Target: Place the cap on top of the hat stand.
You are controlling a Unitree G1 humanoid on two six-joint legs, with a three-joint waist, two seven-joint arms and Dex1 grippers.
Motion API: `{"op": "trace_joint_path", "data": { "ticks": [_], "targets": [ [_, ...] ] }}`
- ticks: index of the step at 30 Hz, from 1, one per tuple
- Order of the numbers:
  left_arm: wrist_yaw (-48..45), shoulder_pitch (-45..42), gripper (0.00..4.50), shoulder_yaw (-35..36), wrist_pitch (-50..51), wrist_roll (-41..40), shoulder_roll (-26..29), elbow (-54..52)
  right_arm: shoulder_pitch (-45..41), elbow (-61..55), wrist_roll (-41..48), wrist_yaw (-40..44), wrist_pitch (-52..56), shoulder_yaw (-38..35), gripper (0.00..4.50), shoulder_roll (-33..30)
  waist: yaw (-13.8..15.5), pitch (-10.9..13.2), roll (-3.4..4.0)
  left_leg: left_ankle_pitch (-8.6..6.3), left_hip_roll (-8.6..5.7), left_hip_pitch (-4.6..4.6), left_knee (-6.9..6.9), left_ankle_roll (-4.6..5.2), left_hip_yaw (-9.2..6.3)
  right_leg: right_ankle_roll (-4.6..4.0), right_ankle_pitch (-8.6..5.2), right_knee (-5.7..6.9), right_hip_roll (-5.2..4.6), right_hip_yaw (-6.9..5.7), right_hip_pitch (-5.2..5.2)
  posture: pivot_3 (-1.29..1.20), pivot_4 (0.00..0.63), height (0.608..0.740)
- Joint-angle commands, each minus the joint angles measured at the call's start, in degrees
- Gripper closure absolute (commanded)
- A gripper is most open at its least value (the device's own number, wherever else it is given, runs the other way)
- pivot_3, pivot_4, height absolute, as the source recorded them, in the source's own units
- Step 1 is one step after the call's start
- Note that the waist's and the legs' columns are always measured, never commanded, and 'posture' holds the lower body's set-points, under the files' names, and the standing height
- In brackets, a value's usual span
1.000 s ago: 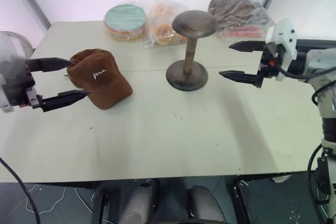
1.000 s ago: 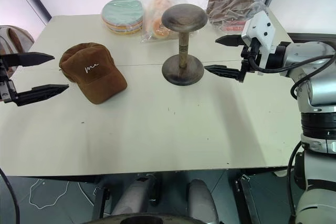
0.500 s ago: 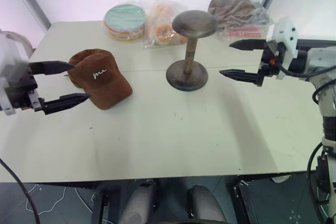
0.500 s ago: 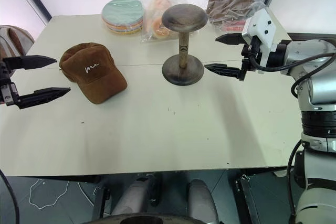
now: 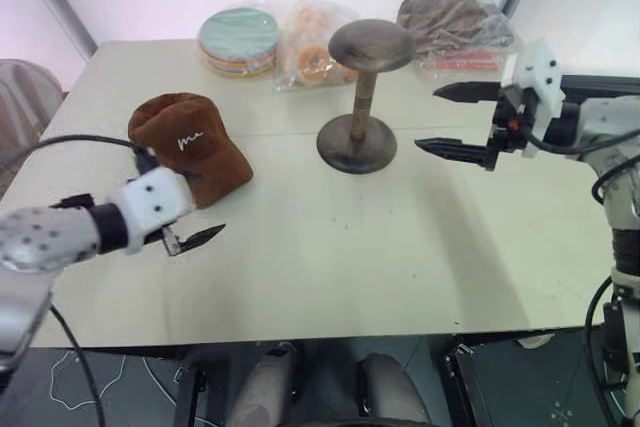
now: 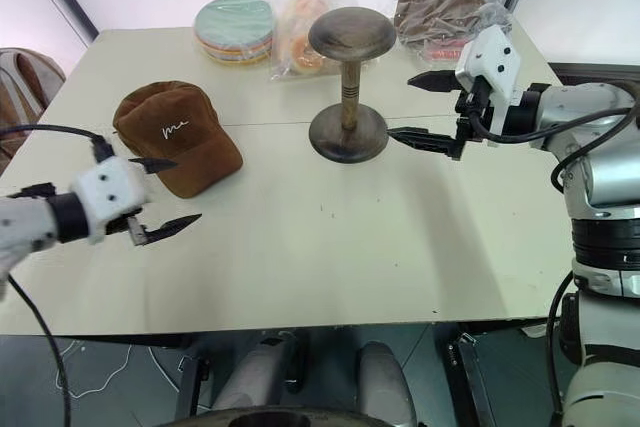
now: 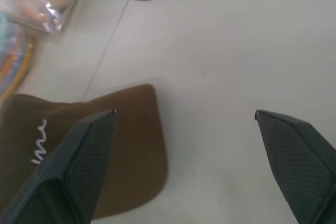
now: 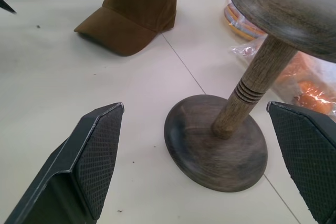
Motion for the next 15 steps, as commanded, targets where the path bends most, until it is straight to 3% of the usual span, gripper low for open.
{"op": "trace_joint_path", "data": {
  "ticks": [1, 7, 15],
  "targets": [
    [9.5, 0.1, 0.07, -5.8, -7.1, 14.5, -2.1, 1.9, -0.2, -2.9, 1.5, -0.7, 0.5, -1.8, 0.00, 0.1, 0.0, 0.0, 0.00, 0.00, 0.00, 0.00, 0.00, 0.00, -0.01, 0.00, 0.00, 0.00, 0.01, -0.01, 0.00, 0.00, 0.150, 0.740],
    [20.2, 1.2, 0.07, -10.9, -12.9, 28.5, -8.0, 7.4, -1.3, -3.0, 1.7, -0.8, 1.6, -0.9, 0.00, 0.2, 0.1, 0.0, 0.00, 0.00, 0.00, 0.00, 0.00, 0.00, -0.01, 0.01, 0.01, 0.00, 0.01, -0.01, -0.01, 0.00, 0.150, 0.740],
    [23.7, 2.9, 0.07, -14.9, -13.1, 36.8, -14.7, 9.7, -2.8, -2.6, 1.6, -0.1, 2.0, 0.1, 0.00, 0.2, 0.1, 0.0, -0.01, 0.00, -0.01, 0.00, 0.02, 0.00, -0.02, 0.02, 0.01, 0.01, 0.01, -0.03, 0.01, 0.00, 0.150, 0.740]
  ]
}}
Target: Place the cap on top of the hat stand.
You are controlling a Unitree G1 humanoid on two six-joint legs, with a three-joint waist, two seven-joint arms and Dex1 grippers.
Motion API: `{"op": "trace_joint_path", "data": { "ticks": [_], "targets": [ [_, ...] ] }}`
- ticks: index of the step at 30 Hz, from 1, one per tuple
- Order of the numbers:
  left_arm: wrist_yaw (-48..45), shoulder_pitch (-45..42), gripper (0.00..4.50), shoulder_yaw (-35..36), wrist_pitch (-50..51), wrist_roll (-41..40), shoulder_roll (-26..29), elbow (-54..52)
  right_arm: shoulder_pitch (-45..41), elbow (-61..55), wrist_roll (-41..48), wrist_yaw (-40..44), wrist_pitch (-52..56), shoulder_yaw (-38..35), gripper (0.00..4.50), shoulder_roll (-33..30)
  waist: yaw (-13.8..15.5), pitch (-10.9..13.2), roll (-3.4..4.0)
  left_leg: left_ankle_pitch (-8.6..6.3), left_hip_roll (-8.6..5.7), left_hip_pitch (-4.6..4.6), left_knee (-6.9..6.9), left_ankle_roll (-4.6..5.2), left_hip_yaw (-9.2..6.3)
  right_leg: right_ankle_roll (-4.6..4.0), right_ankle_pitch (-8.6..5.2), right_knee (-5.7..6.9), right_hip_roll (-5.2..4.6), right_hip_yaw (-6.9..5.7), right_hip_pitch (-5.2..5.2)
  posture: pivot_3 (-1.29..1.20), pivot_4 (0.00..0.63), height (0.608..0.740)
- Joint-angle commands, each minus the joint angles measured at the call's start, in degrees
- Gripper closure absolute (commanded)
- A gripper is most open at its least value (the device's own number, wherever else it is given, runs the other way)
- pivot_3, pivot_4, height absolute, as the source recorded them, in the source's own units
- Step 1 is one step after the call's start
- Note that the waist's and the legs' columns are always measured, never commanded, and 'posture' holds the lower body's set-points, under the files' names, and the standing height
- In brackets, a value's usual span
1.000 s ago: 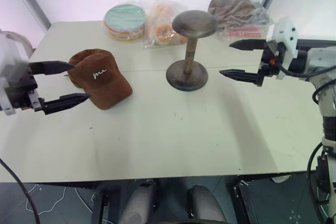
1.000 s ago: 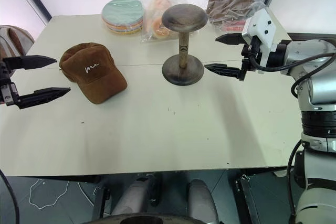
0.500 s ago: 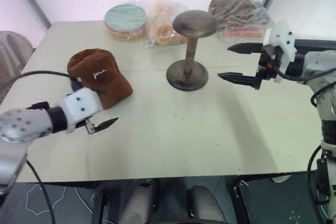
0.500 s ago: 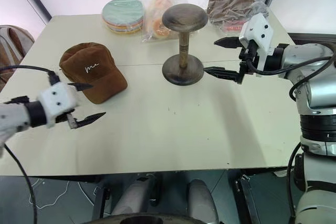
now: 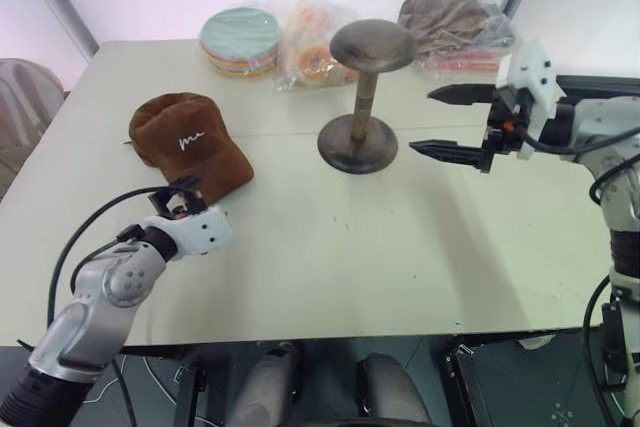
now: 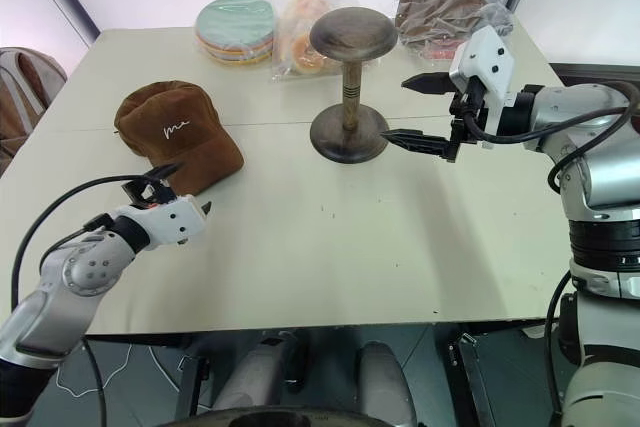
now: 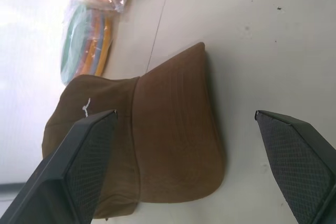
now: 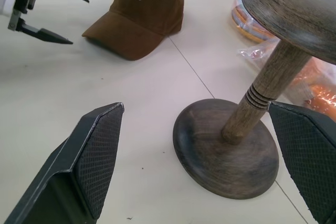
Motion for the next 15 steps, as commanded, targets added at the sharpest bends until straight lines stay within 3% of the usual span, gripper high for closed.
{"op": "trace_joint_path", "data": {
  "ticks": [1, 15],
  "targets": [
    [1.4, 0.7, 0.07, -1.5, -0.4, 3.8, -1.5, 0.5, -2.4, -1.1, 0.6, 0.4, 0.0, -0.4, 0.00, 0.0, 0.0, 0.0, 0.00, 0.00, 0.00, 0.00, 0.00, 0.00, 0.00, 0.00, 0.00, 0.00, 0.00, 0.00, 0.00, 0.00, 0.150, 0.740],
    [9.7, -1.2, 0.07, -0.1, -0.2, 11.9, -5.0, 9.5, -2.1, -2.5, 0.7, 0.4, 1.2, -1.0, 0.00, -0.9, 0.0, 0.0, 0.00, 0.00, 0.00, 0.01, 0.02, 0.00, -0.02, 0.00, 0.00, 0.03, 0.01, -0.03, 0.01, 0.00, 0.150, 0.740]
  ]
}}
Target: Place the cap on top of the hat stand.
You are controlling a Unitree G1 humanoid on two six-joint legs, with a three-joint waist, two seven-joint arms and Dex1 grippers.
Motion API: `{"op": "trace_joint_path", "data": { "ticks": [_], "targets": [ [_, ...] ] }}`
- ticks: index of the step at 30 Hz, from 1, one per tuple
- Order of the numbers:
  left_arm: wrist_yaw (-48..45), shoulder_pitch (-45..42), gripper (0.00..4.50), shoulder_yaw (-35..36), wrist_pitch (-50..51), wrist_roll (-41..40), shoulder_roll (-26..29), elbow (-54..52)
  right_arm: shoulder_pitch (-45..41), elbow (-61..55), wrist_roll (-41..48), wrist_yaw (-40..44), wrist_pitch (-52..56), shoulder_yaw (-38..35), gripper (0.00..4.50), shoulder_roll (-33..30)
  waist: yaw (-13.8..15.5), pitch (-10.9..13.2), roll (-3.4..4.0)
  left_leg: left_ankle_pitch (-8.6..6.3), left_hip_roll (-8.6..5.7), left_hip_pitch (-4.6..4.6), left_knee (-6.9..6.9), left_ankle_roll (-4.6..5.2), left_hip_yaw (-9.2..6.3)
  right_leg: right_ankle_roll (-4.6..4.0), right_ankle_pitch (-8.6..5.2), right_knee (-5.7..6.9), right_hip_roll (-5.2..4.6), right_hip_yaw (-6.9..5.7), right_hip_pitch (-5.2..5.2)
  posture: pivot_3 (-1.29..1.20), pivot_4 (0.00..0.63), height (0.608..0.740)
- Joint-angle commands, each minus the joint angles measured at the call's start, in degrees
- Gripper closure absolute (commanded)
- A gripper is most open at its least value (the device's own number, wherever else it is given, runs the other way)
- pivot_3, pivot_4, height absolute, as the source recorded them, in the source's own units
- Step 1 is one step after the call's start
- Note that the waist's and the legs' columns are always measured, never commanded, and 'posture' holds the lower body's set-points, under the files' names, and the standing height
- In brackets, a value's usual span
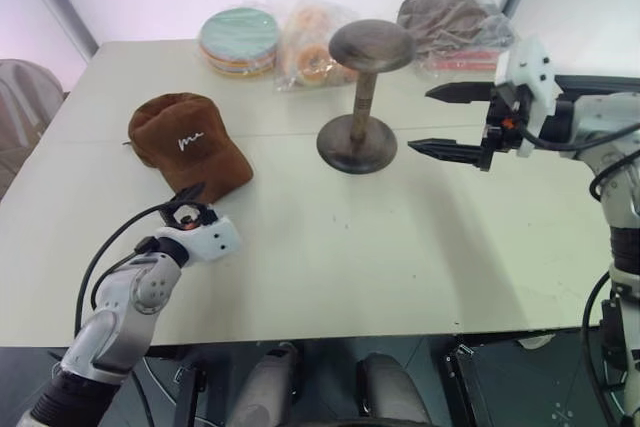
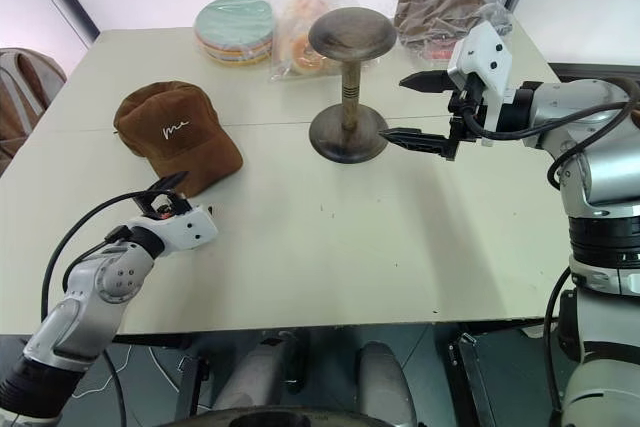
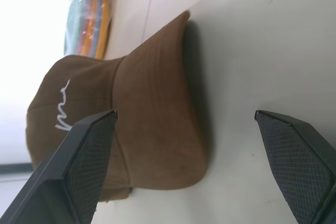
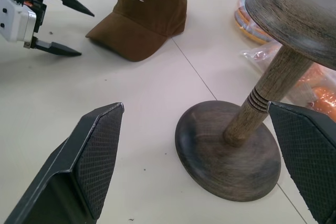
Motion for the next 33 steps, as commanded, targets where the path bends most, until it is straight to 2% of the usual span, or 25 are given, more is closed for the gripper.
{"op": "trace_joint_path", "data": {
  "ticks": [1, 8, 21, 24, 31, 33],
  "targets": [
    [4.5, -1.2, 0.07, 2.4, -0.3, 3.0, -0.3, 3.8, -1.1, -2.5, 0.8, -0.2, 0.1, -1.5, 0.00, -0.8, 0.0, 0.0, 0.01, 0.00, 0.00, 0.00, 0.00, 0.00, 0.00, 0.00, 0.00, 0.01, 0.00, 0.00, 0.00, 0.00, 0.150, 0.740],
    [10.4, -4.1, 0.07, 1.4, -3.5, 3.6, -1.4, 11.1, -0.5, -3.5, 1.0, -0.8, 0.8, -2.0, 0.00, -1.0, 0.0, 0.0, 0.01, 0.00, -0.01, 0.00, 0.02, 0.00, 0.00, 0.01, 0.00, 0.03, 0.00, 0.00, 0.00, 0.00, 0.150, 0.740],
    [14.1, -5.2, 0.07, -0.2, -8.7, 2.9, -4.0, 19.0, 0.5, -4.4, 1.4, -1.6, 1.3, -2.8, 0.00, -1.5, 0.8, -0.1, 0.20, 0.00, -0.01, 0.08, 0.07, 0.00, -0.02, 0.01, 0.00, 0.08, 0.00, -0.02, 0.08, 0.00, 0.150, 0.740],
    [14.6, -5.5, 0.95, -0.3, -10.0, 2.8, -4.2, 20.2, 0.5, -4.5, 1.3, -1.8, 1.2, -2.8, 0.00, -1.5, 1.2, -0.2, 0.21, 0.00, -0.01, 0.08, 0.10, 0.00, -0.02, 0.01, 0.01, 0.08, 0.00, -0.02, 0.09, 0.00, 0.150, 0.740],
    [19.1, -6.1, 4.44, -0.1, -13.7, 3.5, -4.7, 23.2, 0.3, -4.0, 1.1, -1.9, 0.7, -2.8, 0.00, -1.5, 1.5, -0.4, 0.58, 0.00, -0.02, 0.10, 0.11, 0.00, -0.02, 0.01, 0.01, 0.09, -0.01, -0.03, 0.12, 0.00, 0.150, 0.740],
    [20.8, -6.2, 4.44, 0.0, -14.6, 3.9, -4.8, 24.1, 0.3, -4.0, 1.1, -1.9, 0.7, -2.8, 0.00, -1.5, 1.4, -0.4, 0.57, 0.00, -0.02, 0.10, 0.16, 0.00, -0.06, 0.01, 0.01, 0.09, -0.02, -0.08, 0.13, 0.00, 0.150, 0.740]
  ]
}}
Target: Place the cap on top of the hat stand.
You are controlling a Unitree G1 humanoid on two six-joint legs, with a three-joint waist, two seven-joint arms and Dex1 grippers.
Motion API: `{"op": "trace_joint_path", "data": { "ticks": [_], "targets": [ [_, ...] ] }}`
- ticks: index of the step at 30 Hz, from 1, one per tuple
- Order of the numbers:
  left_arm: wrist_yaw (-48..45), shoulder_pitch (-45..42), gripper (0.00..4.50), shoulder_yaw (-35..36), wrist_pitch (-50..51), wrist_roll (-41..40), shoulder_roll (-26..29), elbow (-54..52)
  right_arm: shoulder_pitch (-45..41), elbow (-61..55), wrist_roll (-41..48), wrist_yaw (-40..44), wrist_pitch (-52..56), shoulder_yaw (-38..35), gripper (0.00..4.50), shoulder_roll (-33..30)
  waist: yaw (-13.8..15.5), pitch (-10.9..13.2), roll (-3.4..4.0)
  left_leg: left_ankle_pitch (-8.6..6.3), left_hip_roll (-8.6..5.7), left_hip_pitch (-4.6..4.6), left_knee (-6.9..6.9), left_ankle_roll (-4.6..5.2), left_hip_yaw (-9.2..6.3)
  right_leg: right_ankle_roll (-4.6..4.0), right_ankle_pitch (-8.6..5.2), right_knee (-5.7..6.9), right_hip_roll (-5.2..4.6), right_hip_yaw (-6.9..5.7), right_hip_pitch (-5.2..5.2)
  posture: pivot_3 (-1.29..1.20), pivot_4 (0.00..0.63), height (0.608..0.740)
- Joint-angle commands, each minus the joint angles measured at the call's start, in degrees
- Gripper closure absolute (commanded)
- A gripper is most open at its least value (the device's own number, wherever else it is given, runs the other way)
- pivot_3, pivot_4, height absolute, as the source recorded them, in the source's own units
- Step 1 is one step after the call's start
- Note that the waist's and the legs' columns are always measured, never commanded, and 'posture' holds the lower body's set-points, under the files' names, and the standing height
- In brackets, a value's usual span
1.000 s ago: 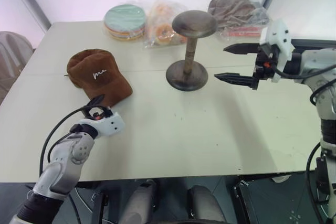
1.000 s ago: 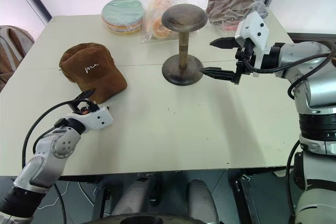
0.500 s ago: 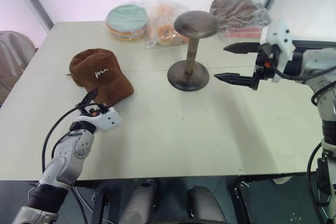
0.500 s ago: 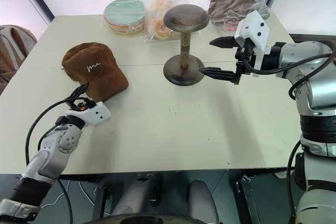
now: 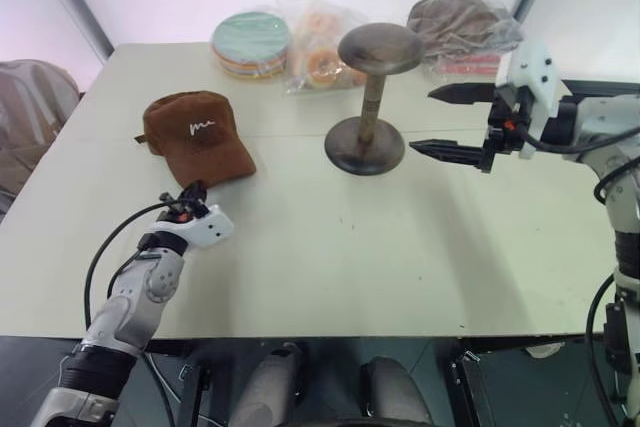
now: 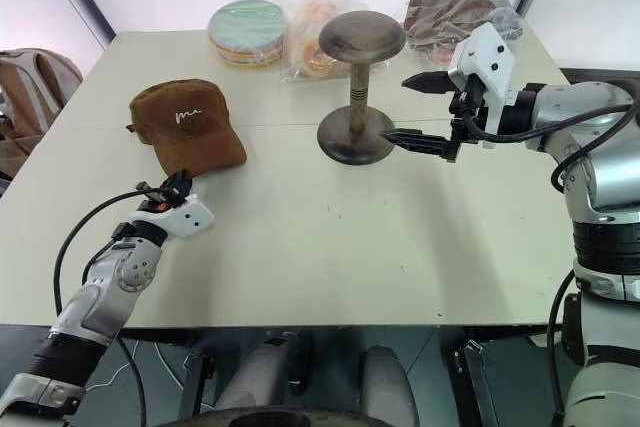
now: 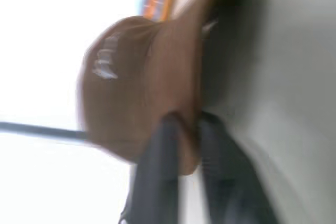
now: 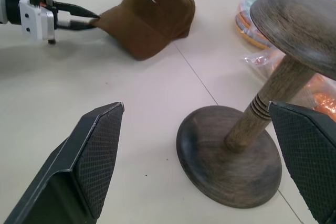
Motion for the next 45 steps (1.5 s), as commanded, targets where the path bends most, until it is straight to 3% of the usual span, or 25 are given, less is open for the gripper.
{"op": "trace_joint_path", "data": {
  "ticks": [1, 15, 26, 35, 45],
  "targets": [
    [1.9, 0.8, 4.44, -0.8, -1.3, 1.1, -0.2, 3.6, -0.9, -1.6, 0.7, -0.1, -0.8, -2.2, 0.00, -0.9, -0.1, 0.0, 0.00, 0.00, -0.01, 0.00, 0.02, 0.00, 0.01, 0.00, 0.00, 0.00, 0.00, 0.01, 0.01, 0.00, 0.150, 0.740],
    [13.4, 0.1, 4.44, 3.3, -6.6, 3.2, -0.2, -3.3, -1.5, -0.8, 0.4, 0.1, -1.3, -2.0, 0.00, -0.9, -0.2, 0.0, -0.04, 0.00, -0.02, -0.08, 0.00, 0.00, 0.00, 0.00, 0.00, 0.02, 0.01, 0.02, -0.06, 0.00, 0.150, 0.740],
    [13.5, -4.2, 4.44, 6.3, -6.1, 1.6, -5.6, -14.4, -3.5, 1.7, -0.4, 1.1, -2.6, -1.4, 0.00, -1.4, -0.2, 0.0, -0.07, 0.00, -0.02, -0.10, 0.02, 0.00, 0.01, 0.01, 0.00, 0.02, 0.03, 0.00, -0.06, 0.00, 0.150, 0.740],
    [9.4, -17.2, 4.44, 5.3, -4.4, 1.8, -9.6, -18.4, -4.8, 5.6, -2.4, 2.6, -5.2, -2.4, 0.00, -4.4, -0.1, 0.2, -0.25, 0.00, -0.04, -0.12, 0.10, 0.00, 0.01, 0.01, 0.01, 0.02, 0.05, -0.06, -0.02, 0.00, 0.150, 0.740],
    [10.5, -27.7, 4.44, -1.1, -9.3, 2.5, -15.9, -10.5, -5.5, 7.3, -1.5, 0.5, -5.8, -5.6, 0.00, -4.9, -0.2, 0.2, -0.30, 0.01, -0.04, -0.12, 0.12, 0.00, 0.04, 0.02, 0.01, 0.02, 0.09, -0.08, -0.01, 0.00, 0.150, 0.740]
  ]
}}
